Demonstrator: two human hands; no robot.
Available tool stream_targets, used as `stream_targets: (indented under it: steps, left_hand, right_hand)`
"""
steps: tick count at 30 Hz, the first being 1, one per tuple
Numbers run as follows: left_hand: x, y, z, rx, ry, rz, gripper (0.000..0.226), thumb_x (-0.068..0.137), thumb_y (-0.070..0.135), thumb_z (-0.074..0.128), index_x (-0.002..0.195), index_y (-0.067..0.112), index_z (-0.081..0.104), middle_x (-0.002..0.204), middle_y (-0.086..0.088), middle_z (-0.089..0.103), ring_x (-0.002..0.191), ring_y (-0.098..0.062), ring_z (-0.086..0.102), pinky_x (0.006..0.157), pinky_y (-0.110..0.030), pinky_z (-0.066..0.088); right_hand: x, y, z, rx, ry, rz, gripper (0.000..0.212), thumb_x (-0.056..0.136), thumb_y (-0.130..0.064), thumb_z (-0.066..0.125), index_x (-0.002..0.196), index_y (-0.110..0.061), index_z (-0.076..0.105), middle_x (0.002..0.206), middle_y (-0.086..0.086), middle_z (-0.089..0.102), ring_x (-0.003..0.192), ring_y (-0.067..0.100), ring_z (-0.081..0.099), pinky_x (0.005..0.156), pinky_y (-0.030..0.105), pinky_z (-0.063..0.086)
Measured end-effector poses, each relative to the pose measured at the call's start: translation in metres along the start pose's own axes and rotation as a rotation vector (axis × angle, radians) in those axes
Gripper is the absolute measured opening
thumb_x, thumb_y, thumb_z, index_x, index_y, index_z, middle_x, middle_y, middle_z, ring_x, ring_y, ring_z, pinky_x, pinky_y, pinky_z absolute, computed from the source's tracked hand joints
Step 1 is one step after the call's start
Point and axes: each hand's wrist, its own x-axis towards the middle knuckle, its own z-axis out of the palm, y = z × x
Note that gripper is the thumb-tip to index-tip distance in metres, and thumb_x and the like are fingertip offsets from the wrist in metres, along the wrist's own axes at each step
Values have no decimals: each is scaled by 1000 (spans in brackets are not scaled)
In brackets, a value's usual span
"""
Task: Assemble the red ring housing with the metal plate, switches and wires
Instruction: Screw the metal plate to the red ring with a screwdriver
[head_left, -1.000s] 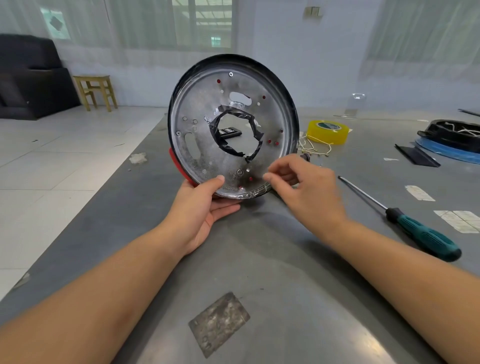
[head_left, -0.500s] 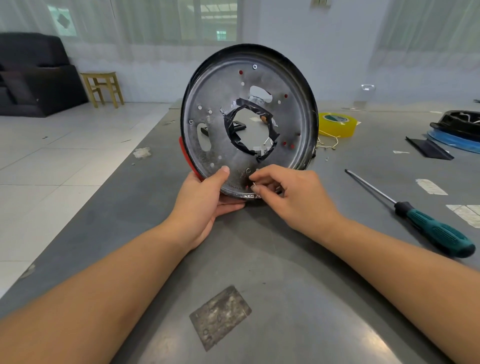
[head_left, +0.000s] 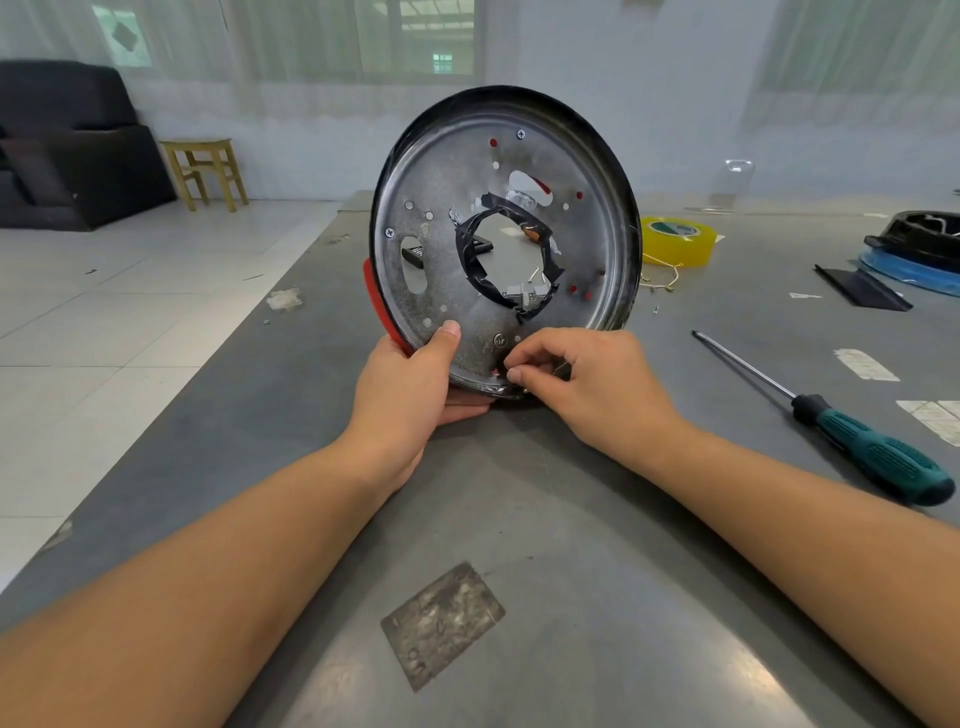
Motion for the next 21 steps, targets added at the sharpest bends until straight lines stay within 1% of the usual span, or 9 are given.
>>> stream_targets:
  steps: [2, 3, 4, 6, 8, 10, 12, 16, 21]
  left_hand:
    - [0, 0, 0, 5, 3, 1, 25, 107, 27, 61, 128, 12, 61, 106, -16, 80, 82, -37, 80, 74, -47, 66]
    - [0, 0, 1, 4, 5, 1, 25, 107, 26, 61, 128, 13, 61, 106, -16, 80, 82, -37, 80, 74, -47, 66]
    - [0, 0, 1, 5, 5, 2, 25, 107, 26, 61, 128, 13, 62, 105, -16, 80, 82, -37, 80, 74, -47, 66]
    - [-1, 0, 1, 4, 6, 3, 24, 107, 26, 61, 128, 14, 62, 105, -16, 80, 81, -37, 80, 73, -47, 66]
    - [-1, 0, 2, 1, 9, 4, 25, 106, 25, 62, 128, 13, 61, 105, -16, 79, 80, -37, 80, 72, -46, 66]
    - [-1, 0, 2, 2, 14, 3, 26, 106, 25, 62, 129, 13, 61, 106, -17, 79, 80, -37, 80, 71, -46, 66]
    - [-1, 0, 2, 4, 19, 7, 26, 106, 25, 63, 129, 13, 61, 108, -17, 79, 81, -37, 80, 71, -46, 66]
    - [-2, 0, 2, 19, 27, 16, 27, 105, 26, 64, 128, 13, 62, 110, -16, 78, 81, -35, 80, 73, -48, 66]
    - [-1, -1, 2, 28, 38, 16, 29, 104, 27, 65, 129, 13, 60, 115, -16, 76, 82, -35, 80, 73, -48, 66]
  right_hand:
    - [1, -1, 1, 17, -1, 4, 7, 88, -20, 78, 95, -22, 80, 83, -12, 74, 80, 6, 67, 74, 20, 52]
    - [1, -2, 1, 20, -3, -5, 7, 88, -21, 79, 94, -22, 80, 83, -12, 74, 79, 6, 66, 74, 20, 52]
    - [2, -3, 2, 18, -5, -22, 7, 87, -21, 79, 94, -22, 80, 84, -11, 73, 79, 7, 66, 76, 23, 52]
    - [2, -4, 4, -18, 2, -53, 5, 87, -26, 79, 91, -26, 80, 89, -12, 70, 85, 8, 63, 85, 34, 49]
    - [3, -5, 6, -68, 25, -33, 2, 87, -34, 78, 89, -35, 79, 91, -16, 67, 96, 11, 59, 93, 40, 39]
    - [3, -4, 7, -74, 43, -3, 2, 87, -38, 77, 87, -40, 78, 91, -18, 66, 100, 11, 57, 94, 39, 31]
    - [3, -3, 8, -64, 51, 14, 3, 86, -39, 78, 85, -42, 77, 90, -20, 65, 100, 9, 57, 92, 36, 27]
    - [3, -2, 9, -48, 51, 29, 5, 86, -40, 78, 83, -44, 76, 90, -22, 65, 100, 7, 55, 93, 37, 27]
    - [4, -1, 10, -74, 64, 55, 6, 87, -42, 76, 83, -46, 72, 92, -18, 67, 98, 3, 53, 86, 32, 22]
